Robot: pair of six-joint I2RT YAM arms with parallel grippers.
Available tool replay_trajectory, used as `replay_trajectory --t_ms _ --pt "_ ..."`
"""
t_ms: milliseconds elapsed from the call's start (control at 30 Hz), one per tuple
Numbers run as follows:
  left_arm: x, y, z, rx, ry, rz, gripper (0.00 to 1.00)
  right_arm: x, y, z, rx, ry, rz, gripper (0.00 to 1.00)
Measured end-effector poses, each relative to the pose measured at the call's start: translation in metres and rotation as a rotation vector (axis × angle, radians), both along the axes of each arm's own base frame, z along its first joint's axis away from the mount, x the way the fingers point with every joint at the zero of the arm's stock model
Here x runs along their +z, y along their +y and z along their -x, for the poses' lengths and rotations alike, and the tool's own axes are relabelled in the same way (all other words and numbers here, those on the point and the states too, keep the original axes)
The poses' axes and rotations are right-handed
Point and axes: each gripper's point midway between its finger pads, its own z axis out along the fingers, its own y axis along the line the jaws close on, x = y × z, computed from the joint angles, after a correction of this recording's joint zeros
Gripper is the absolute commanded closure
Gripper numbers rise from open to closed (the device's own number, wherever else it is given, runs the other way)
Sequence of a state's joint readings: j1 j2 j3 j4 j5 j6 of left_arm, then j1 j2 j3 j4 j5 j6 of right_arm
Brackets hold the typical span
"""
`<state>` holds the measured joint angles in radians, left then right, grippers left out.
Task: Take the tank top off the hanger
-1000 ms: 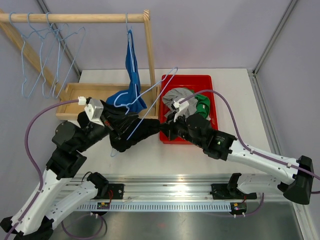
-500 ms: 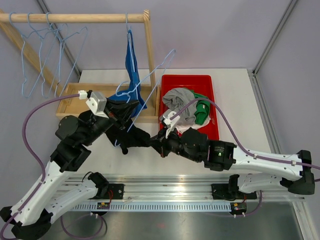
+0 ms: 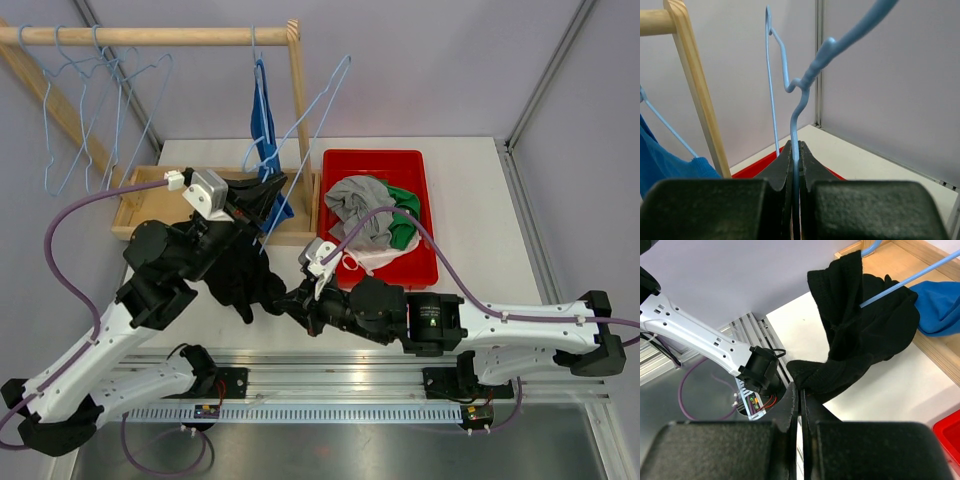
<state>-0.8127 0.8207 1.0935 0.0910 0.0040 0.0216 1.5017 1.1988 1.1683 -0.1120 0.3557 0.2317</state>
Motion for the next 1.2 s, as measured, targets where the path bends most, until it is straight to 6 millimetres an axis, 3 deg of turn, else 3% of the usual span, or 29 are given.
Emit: replay_trajectory --t_ms 300,567,667,833,967,1100,1167,1200 --pt "0.021 0.002 -0.001 0.09 -0.097 0.027 1.0 -0.001 0.0 0.0 -0.007 -0.003 0.003 1.0" --pt "0.009 -0.016 -0.004 0.133 -0.115 -0.067 1.0 -0.003 -0.003 -0.006 -0.039 -0.018 0.018 1.0" --pt "0.016 -0.011 -0.002 0.148 -0.109 -0.082 1.0 -0.005 -0.005 -0.01 -0.064 -0.027 0.031 1.0" --pt "0.058 0.024 0.014 0.179 -0.138 0.004 1.0 -0.021 0.001 -0.017 -0.1 -0.039 0.08 1.0" --pt "0.09 0.061 0.03 0.218 -0.15 0.072 1.0 -0.054 0.017 -0.027 -0.12 -0.037 0.171 1.0" --pt "0.11 0.097 0.039 0.282 -0.133 0.118 1.0 -0.094 0.023 -0.058 -0.16 0.009 0.258 1.0" --pt "0.11 0.11 0.039 0.317 -0.112 0.123 1.0 -0.109 0.023 -0.072 -0.184 0.03 0.289 1.0" --pt "0.107 0.114 0.039 0.332 -0.1 0.12 1.0 -0.114 0.022 -0.075 -0.192 0.037 0.301 0.92"
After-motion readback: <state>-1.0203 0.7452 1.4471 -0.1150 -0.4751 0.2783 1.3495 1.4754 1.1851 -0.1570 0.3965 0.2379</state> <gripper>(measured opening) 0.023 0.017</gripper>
